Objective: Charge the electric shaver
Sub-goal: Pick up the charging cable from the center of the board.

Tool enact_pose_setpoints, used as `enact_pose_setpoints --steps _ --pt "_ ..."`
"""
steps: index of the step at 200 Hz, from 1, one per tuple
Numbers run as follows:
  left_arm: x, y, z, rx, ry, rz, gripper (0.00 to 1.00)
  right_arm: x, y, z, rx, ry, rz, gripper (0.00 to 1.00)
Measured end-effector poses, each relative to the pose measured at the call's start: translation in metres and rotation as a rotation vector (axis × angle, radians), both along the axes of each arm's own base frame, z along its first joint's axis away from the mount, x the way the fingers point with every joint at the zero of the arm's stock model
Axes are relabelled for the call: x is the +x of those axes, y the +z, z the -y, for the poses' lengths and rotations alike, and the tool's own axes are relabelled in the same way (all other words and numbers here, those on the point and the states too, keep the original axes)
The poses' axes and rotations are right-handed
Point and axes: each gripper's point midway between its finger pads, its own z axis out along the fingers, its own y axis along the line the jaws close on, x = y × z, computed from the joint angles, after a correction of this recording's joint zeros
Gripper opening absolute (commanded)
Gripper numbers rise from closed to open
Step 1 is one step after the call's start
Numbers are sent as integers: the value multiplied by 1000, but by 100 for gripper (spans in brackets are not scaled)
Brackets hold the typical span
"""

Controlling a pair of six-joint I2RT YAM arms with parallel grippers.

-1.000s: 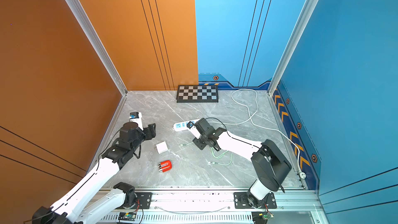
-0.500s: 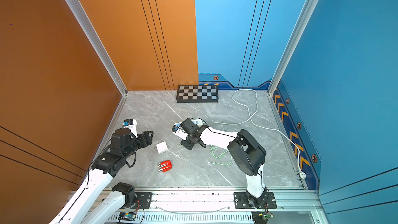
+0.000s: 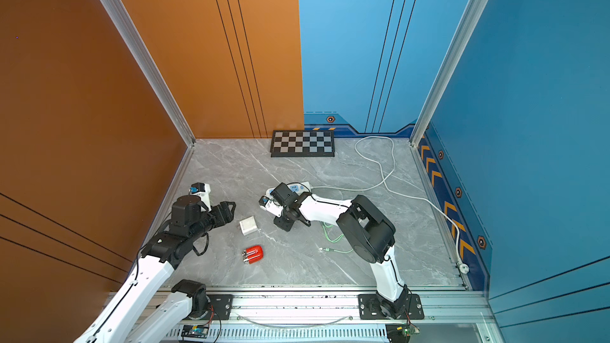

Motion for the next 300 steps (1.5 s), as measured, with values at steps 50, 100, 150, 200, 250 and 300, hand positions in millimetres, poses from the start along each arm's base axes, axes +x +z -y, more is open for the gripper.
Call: enact_pose_setpoints --steps 50,100,150,200,250,300 --pt "1 -2 0 -5 0 -11 78 -1 -4 -4 -5 18 -1 11" --pt "1 -3 1 -13 -8 -15 78 -1 -1 -5 7 16 -6 0" --pt "0 -6 6 -28 -34 -33 77 7 61 4 141 -37 16 0" --pt "4 2 18 -75 -78 14 71 3 122 17 279 -67 42 0" --pt "17 3 57 -163 -217 29 63 -11 140 25 356 -65 -13 0" --pt "18 23 108 -294 -433 90 53 -20 144 21 413 -48 -82 0"
